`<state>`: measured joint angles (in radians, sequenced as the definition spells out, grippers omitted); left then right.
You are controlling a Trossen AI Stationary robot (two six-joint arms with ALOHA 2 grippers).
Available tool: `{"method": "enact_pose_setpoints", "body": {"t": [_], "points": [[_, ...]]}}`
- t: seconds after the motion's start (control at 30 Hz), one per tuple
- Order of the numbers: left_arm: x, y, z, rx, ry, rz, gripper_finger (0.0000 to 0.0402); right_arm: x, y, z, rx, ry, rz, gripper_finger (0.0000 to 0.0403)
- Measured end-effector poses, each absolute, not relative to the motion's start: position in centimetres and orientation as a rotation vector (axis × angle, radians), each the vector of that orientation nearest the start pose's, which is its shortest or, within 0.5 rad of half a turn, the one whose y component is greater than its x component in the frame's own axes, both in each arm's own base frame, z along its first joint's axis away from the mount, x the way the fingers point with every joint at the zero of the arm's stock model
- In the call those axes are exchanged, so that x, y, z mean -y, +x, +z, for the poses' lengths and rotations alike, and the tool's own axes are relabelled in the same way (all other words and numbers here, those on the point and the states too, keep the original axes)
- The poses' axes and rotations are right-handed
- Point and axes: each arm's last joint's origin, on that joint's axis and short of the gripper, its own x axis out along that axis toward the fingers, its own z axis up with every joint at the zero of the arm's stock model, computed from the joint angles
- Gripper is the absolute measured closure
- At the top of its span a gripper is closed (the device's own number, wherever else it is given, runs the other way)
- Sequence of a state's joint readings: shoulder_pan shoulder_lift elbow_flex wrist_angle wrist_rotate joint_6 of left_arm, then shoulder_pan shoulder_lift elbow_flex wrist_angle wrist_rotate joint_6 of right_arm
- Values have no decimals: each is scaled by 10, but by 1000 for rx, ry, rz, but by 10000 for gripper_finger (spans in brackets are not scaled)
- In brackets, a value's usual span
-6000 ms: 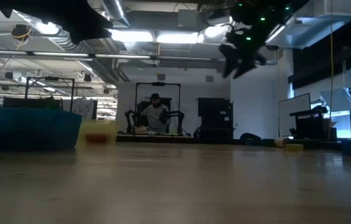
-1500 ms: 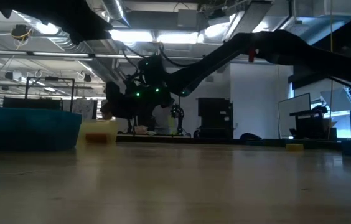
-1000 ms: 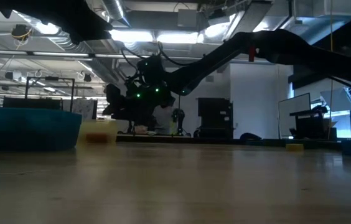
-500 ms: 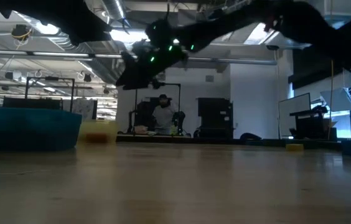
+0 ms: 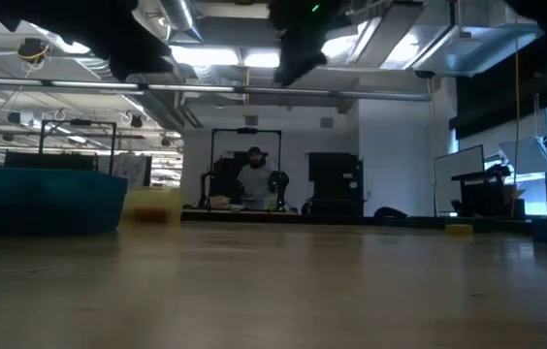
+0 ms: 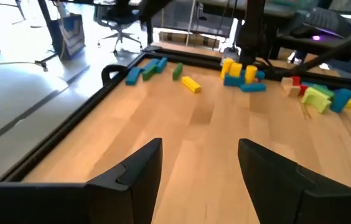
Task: Sort blocks by size
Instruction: Put the yellow cylindrical block into the yellow bin
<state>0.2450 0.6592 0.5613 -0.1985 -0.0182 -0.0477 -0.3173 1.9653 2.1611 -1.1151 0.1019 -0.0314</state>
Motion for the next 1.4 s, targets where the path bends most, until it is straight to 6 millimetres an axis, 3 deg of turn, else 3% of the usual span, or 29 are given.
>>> {"method": "enact_pose_setpoints", "body": {"t": [0.23,0.4,0.7,0.93,1.4], "points": [[-34,159,265,-346,-85,231,206,83,342,403,-1086,68,-481,226],[-27,166,255,-350,-77,187,206,63,319,396,-1179,151,-512,226],[-18,164,210,-322,-133,161,206,48,249,350,-1275,384,-702,226],[-18,161,195,-341,-149,190,206,32,198,317,-1313,722,-815,226],[-18,161,193,-358,-137,200,206,-7,175,260,-1500,903,-958,226]]}}
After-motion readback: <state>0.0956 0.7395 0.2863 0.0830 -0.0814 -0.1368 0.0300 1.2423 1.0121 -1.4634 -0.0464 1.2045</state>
